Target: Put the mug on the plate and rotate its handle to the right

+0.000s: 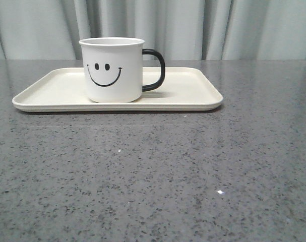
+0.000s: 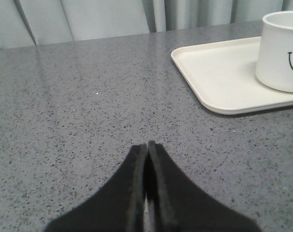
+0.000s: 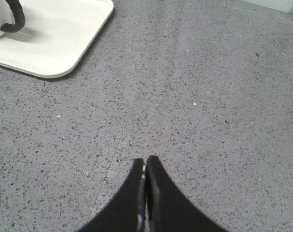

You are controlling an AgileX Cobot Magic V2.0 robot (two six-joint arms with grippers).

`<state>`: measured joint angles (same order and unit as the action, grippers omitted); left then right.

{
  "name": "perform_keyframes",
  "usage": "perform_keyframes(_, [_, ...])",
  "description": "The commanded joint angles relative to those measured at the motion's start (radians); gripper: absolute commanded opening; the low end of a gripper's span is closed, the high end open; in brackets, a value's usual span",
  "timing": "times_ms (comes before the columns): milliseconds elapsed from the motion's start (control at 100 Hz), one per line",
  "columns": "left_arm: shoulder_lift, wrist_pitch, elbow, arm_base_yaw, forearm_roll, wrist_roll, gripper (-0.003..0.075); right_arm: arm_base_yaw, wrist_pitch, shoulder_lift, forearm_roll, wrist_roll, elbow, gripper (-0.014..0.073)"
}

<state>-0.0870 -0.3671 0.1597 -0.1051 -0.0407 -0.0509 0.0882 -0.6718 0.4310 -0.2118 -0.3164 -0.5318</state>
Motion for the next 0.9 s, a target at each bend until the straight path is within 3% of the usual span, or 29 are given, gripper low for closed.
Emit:
perform_keyframes(0, [0.034, 0.109, -0.013, 0.000, 0.018, 0.007, -0.0020, -0.007, 0.073, 0.003, -0.006, 0.001, -0.027, -0.0067])
perform_keyframes(220, [0.122, 0.140, -0.079, 0.000, 0.041, 0.007, -0.0020, -0.007, 0.073, 0.003, -0.006, 0.001, -0.027, -0.0067])
perform_keyframes(600, [0.120, 0.321, -0.170, 0.002, 0.058, 0.056, -0.0020, -0.007, 0.073, 0.003, -0.006, 0.001, -0.027, -0.0067])
perform_keyframes(890, [0.120, 0.333, -0.170, 0.002, 0.063, 0.056, -0.0020, -0.007, 0.073, 0.003, -0.006, 0.001, -0.027, -0.0067])
